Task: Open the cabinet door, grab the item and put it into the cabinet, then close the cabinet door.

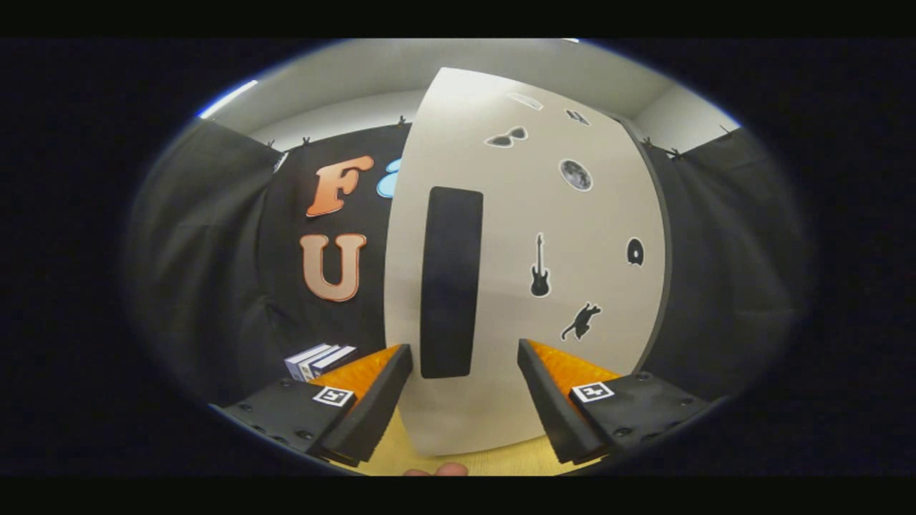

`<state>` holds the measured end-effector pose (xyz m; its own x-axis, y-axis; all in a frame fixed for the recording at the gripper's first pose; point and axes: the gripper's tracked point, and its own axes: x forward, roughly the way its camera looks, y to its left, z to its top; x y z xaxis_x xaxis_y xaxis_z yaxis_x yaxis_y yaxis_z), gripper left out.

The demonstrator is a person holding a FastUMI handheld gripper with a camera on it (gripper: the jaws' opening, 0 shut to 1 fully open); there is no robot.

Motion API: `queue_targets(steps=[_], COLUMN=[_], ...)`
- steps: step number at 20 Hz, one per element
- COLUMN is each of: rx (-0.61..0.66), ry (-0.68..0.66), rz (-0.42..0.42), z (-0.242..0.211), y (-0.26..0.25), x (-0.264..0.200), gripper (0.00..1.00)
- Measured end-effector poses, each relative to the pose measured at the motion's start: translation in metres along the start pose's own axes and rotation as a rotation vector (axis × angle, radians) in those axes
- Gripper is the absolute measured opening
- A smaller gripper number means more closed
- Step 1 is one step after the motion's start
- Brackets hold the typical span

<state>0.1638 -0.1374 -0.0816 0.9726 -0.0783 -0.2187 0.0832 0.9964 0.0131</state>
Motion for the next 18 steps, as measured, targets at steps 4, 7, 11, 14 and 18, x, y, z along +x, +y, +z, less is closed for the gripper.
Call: queue_targets(steps=[4, 7, 11, 14, 18], rx=[-0.026, -0.033, 0.003, -0.031, -0.089], ry=[0.0, -0.004, -0.004, -0.006, 0.007], rz=[0.014, 0.02, 0.012, -0.022, -0.063], z=[0.001, 0.001, -0.002, -0.003, -0.006], y=[0.008, 0.011, 0.008, 0.008, 0.01], x=[0.034, 0.057, 0.081, 0.091, 0.102], gripper=[0.95, 0.95, 0.96, 0.97, 0.97])
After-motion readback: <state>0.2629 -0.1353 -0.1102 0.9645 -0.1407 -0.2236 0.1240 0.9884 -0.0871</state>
